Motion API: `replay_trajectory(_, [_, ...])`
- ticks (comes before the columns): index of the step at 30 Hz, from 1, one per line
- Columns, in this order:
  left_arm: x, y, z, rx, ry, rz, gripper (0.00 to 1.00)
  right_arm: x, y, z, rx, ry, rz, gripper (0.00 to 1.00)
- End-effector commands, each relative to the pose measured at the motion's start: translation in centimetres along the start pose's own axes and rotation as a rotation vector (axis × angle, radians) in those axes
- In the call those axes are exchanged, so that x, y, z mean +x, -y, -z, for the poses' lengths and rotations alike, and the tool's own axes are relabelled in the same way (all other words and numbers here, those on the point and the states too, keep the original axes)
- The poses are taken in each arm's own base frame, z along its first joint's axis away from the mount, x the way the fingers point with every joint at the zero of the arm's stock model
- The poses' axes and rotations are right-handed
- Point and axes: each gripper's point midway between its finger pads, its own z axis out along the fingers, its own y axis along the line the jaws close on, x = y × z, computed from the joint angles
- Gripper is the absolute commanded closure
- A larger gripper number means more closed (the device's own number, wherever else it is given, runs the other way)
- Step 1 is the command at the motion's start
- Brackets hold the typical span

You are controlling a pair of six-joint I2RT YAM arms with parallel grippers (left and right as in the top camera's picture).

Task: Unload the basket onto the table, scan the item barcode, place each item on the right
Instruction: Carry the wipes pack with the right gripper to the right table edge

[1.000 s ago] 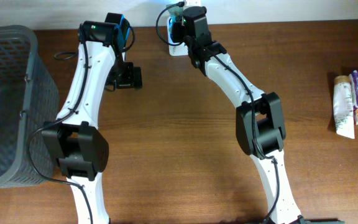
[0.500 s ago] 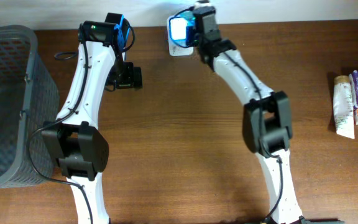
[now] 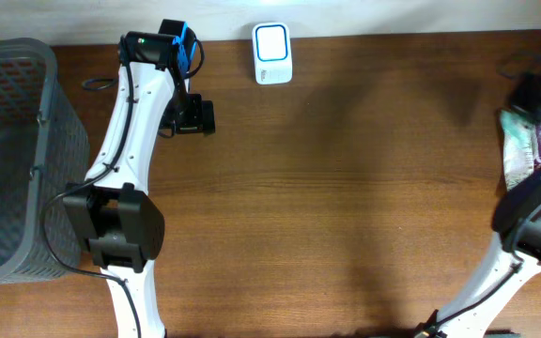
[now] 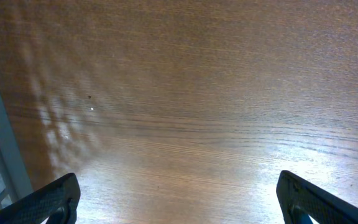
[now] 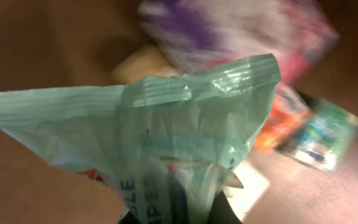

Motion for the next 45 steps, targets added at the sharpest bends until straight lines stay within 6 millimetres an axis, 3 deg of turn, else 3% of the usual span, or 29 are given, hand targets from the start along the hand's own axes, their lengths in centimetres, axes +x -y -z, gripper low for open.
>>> replay_trajectory(1, [0.0,-0.3,0.2,-0.004,0.004,0.018,0.01,-0.1,6.6,-0.6,0.071,-0.044,-0.145,0.96])
replay_trajectory(3, [0.0,-0.3,0.2,-0.004,0.005,0.018,0.01,0.5,10.4,-1.5,0.102,-0.088,-0.211,0.95])
replay_trajectory(5, [-0.1,-0.6,0.1,-0.004,0.004,0.026,0.01,1.4,11.9,-2.6,0.11,-0.124,-0.239,0.85])
replay_trajectory(7, [0.0,-0.5,0.2,-0.004,0.004,0.023,0.01,2.2,11.8,-3.7,0.075,-0.153,-0.254,0.84])
replay_trajectory(8, [0.0,-0.5,0.2,-0.004,0.004,0.023,0.01,2.5,11.8,-4.1,0.077,-0.161,-0.253,0.77])
replay_trajectory(10, [0.0,-0.5,0.2,-0.004,0.004,0.023,0.01,3.0,11.7,-4.5,0.079,-0.176,-0.25,0.41])
replay_trajectory(13, [0.0,-0.5,0.2,-0.004,0.004,0.023,0.01,3.6,10.5,-4.3,0.011,-0.214,-0.252,0.28])
replay_trajectory(15, [0.0,-0.5,0.2,-0.004,0.004,0.023,0.01,3.9,8.7,-2.9,-0.103,-0.235,-0.262,0.29])
replay_trajectory(16, [0.0,-0.5,0.2,-0.004,0.004,0.023,0.01,3.9,8.5,-1.5,-0.129,-0.225,-0.265,0.29])
replay_trajectory(18, [0.0,-0.5,0.2,-0.004,0.004,0.024,0.01,3.8,7.8,3.0,-0.217,-0.186,-0.273,0.27])
replay_trajectory(21, [0.0,-0.5,0.2,-0.004,0.004,0.023,0.01,5.8,6.3,12.0,-0.383,-0.117,-0.174,0.25])
replay_trajectory(25, [0.0,-0.5,0.2,-0.004,0.004,0.023,0.01,10.7,4.5,23.1,-0.454,0.056,-0.013,0.22])
replay_trajectory(26, [0.0,-0.5,0.2,-0.004,0.004,0.022,0.01,12.1,3.5,25.4,-0.483,0.103,0.042,0.18])
replay_trajectory(27, [0.0,-0.5,0.2,-0.004,0.004,0.023,0.01,15.0,2.1,28.2,-0.523,0.163,0.159,0.03])
replay_trajectory(30, [0.0,-0.5,0.2,-0.004,0.004,0.023,0.01,20.8,1.3,30.9,-0.559,0.219,0.307,0.01])
replay_trajectory(32, [-0.1,-0.6,0.1,-0.004,0.004,0.026,0.01,25.6,2.1,30.9,-0.59,0.203,0.378,0.01])
replay_trajectory(34, [0.0,-0.5,0.2,-0.004,0.004,0.022,0.01,29.5,3.6,29.7,-0.595,0.153,0.396,0.01])
replay_trajectory(37, [-0.1,-0.6,0.2,-0.004,0.004,0.025,0.01,33.3,5.0,28.0,-0.603,0.099,0.395,0.01])
replay_trajectory(45, [-0.1,-0.6,0.2,-0.004,0.004,0.025,0.01,33.5,5.5,27.3,-0.573,0.108,0.405,0.01])
